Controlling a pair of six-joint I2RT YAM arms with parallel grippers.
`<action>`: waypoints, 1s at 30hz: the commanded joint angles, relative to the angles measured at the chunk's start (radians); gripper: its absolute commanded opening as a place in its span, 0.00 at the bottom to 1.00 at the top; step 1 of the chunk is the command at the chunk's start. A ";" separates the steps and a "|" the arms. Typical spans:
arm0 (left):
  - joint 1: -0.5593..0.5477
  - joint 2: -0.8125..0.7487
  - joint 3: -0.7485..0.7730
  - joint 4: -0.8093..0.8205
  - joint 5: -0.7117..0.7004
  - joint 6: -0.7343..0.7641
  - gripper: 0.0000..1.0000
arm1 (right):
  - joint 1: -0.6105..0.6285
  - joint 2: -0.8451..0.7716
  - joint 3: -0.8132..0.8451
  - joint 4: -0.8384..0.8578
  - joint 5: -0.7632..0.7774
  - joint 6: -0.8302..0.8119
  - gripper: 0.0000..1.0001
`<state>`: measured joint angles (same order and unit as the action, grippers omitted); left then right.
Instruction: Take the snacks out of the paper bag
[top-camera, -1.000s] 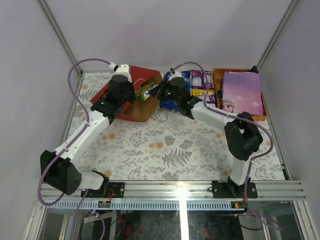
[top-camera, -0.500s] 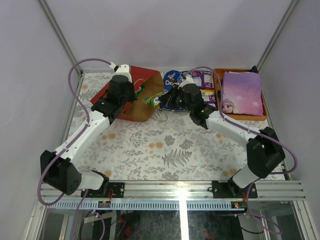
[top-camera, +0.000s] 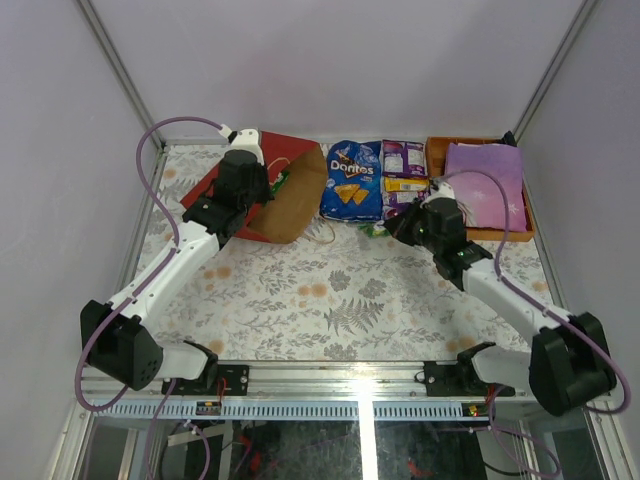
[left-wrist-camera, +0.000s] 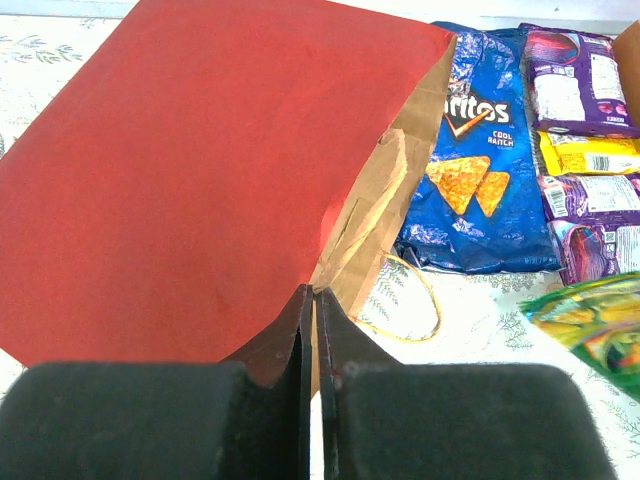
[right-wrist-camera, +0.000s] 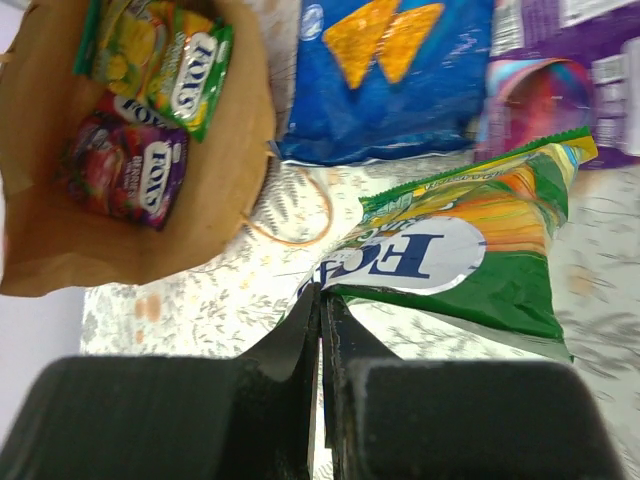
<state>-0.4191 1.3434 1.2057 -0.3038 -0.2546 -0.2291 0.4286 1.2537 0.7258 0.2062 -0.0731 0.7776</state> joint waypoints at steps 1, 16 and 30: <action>-0.006 -0.009 0.012 0.003 -0.016 0.016 0.00 | -0.057 -0.161 -0.036 -0.029 0.019 -0.084 0.00; -0.007 -0.009 0.014 0.003 -0.006 0.017 0.01 | -0.082 -0.287 -0.087 -0.174 0.090 -0.171 0.00; -0.012 -0.028 0.008 0.008 -0.005 0.013 0.01 | -0.083 -0.203 -0.029 -0.243 -0.109 -0.172 0.00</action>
<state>-0.4221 1.3415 1.2057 -0.3038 -0.2535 -0.2283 0.3504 1.0061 0.6346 -0.0273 -0.0814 0.6113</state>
